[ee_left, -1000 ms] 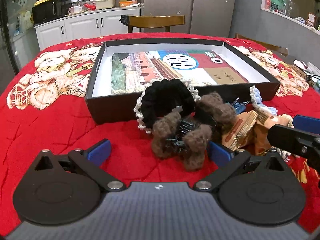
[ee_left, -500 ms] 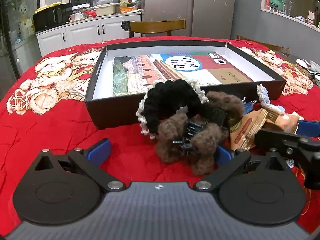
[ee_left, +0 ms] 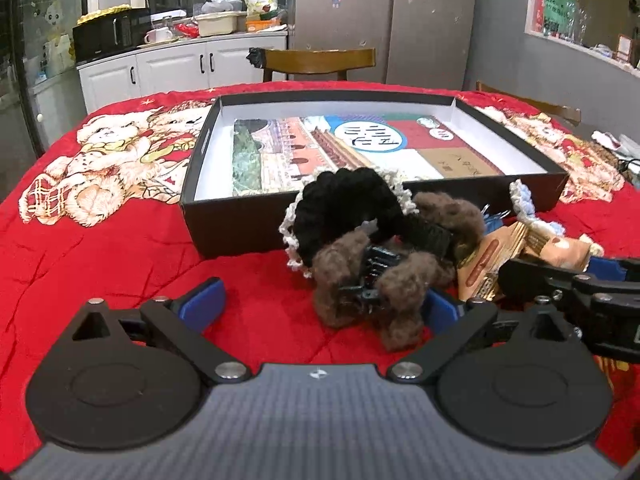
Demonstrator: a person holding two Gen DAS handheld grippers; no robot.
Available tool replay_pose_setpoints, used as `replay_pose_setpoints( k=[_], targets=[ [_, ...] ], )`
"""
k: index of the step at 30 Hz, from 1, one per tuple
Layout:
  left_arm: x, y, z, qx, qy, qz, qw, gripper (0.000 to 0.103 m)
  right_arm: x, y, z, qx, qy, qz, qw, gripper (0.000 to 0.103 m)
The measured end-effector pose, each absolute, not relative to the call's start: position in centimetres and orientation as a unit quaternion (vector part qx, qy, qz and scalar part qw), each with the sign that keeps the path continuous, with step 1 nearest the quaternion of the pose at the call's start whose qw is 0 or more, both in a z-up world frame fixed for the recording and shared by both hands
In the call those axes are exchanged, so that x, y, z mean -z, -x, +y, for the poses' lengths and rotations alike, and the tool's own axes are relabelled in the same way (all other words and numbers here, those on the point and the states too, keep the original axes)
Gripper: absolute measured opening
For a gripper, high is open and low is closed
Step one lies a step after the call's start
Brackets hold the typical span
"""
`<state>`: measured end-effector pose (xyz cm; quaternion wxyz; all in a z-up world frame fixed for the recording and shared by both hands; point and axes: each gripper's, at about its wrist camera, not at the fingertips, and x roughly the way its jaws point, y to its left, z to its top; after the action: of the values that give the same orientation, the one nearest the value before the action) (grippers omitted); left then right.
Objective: Organize objects
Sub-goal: 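Close the left tool on the brown fuzzy clip while the right tool grasps the brown-wrapped candy, then carry both items over the black box and open both tools to drop them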
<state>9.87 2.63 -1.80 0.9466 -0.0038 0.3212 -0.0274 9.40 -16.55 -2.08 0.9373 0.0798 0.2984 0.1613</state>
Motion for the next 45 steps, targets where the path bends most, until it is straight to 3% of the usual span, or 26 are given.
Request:
replay_pose_setpoints(
  k=[6,15,31,34,45],
  targets=[
    [1.7,-9.2,1.8,0.043,-0.016,0.314,0.948,0.076,2.1,-9.3,-16.5,-0.149,-0.079,0.3,0.939,0.049],
    [1.5,-8.2,1.3,0.054,-0.032,0.3,0.952,0.053,2.1,-9.0,-16.7,-0.147,-0.089,0.296,0.939,0.047],
    [1.0,-7.3,0.9,0.058,-0.046,0.286,0.955,0.046,1.5,-8.3,-17.3,-0.146,-0.107,0.288,0.94,0.042],
    [0.8,-6.8,1.0,0.06,-0.045,0.283,0.956,0.046,1.3,-8.1,-17.2,-0.147,-0.107,0.287,0.941,0.034],
    [-0.5,-4.1,1.5,0.049,-0.033,0.271,0.961,0.046,0.4,-6.1,-17.0,-0.155,-0.109,0.277,0.942,0.034]
  ],
)
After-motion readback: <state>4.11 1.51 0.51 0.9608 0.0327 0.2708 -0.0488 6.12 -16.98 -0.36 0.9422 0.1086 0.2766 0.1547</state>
